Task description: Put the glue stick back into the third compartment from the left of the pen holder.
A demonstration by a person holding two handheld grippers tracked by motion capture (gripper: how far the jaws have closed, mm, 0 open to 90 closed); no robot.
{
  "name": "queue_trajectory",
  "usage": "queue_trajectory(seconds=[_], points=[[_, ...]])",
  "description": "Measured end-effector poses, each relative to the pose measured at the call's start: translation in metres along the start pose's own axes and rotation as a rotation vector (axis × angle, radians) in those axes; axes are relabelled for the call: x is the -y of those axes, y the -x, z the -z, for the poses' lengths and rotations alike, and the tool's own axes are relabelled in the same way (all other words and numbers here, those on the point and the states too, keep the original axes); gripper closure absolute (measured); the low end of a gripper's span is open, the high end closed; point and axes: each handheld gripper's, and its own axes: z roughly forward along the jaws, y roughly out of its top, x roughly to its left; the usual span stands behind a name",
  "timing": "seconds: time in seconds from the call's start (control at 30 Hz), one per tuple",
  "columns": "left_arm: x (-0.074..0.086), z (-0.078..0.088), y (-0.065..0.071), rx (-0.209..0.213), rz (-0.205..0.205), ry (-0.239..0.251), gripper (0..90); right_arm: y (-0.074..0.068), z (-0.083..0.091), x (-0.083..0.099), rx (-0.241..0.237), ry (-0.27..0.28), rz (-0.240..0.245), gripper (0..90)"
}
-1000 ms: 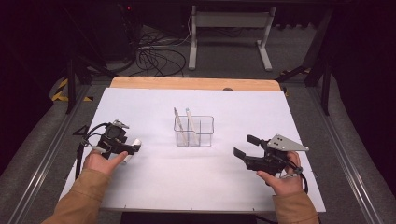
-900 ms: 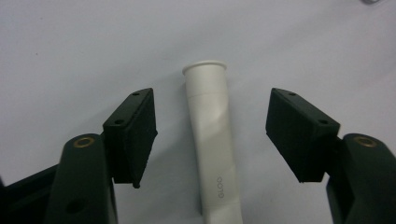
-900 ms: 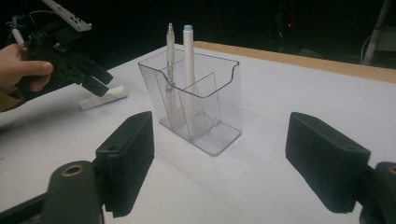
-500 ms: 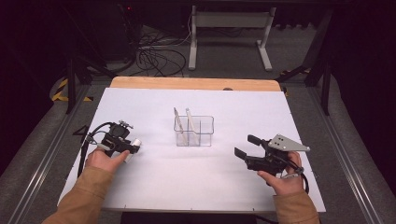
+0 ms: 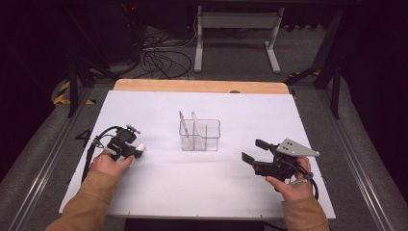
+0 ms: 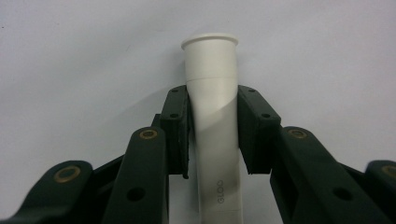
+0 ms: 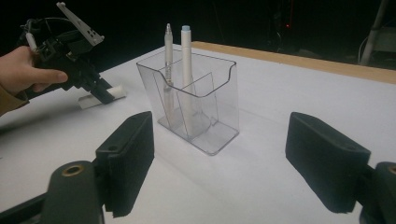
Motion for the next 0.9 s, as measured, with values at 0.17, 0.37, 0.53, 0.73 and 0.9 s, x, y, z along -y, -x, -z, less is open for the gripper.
queue_trajectory(seconds=[0.17, 0.37, 0.53, 0.73, 0.9], points=[[0.0, 0.0, 0.0, -0.006, -0.016, -0.003, 67.2, 0.0, 0.0, 0.0, 0.004, -0.001, 0.005, 24.5], [-0.001, 0.006, 0.004, -0.011, -0.046, 0.019, 67.5, 0.0, 0.001, 0.0, 0.004, 0.004, 0.007, 25.4], [-0.001, 0.02, 0.008, -0.009, -0.058, 0.088, 67.6, 0.0, 0.002, -0.001, 0.006, 0.003, 0.007, 25.9], [-0.002, 0.04, 0.015, 0.0, -0.076, 0.194, 67.6, 0.0, 0.002, -0.002, 0.004, 0.007, 0.01, 25.9], [-0.002, 0.055, 0.021, 0.015, -0.09, 0.297, 67.6, -0.001, 0.002, -0.002, 0.004, 0.007, 0.01, 25.9]])
